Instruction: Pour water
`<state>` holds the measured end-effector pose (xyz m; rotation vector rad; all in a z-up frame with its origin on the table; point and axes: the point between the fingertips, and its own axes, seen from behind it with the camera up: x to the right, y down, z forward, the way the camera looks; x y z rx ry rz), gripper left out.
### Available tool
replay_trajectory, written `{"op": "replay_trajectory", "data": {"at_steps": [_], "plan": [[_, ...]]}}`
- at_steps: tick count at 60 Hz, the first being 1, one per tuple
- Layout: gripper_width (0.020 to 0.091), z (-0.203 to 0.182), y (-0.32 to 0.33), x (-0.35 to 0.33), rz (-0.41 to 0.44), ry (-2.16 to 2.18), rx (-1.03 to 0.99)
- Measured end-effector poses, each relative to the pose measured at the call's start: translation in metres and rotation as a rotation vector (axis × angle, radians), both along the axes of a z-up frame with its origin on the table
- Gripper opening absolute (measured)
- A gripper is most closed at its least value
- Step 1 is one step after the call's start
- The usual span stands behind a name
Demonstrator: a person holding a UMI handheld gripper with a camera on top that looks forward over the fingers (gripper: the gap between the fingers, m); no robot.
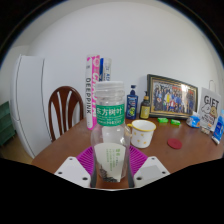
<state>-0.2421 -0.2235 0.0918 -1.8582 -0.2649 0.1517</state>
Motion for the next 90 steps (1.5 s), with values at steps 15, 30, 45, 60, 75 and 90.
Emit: {"op": "replay_trajectory", "data": {"at_steps": [15,30,45,60,75,90], "plan": [[0.0427,0.086,0.051,-0.051,0.020,0.362,0.001],[0.0426,0.140,0.118,-0.071,0.003,1.172,-0.193],[0.0425,0.124,0.167,-0.042,-0.117,1.862,-0.390],[0.0428,0.106,0.180,-0.037,-0.159,2.145,-0.504],[0.0425,0.102,0.174,-0.046,-0.143,1.861,-0.506],[0.0427,0.143,0.174,0.017,-0.091,1.004,-0.165]]}}
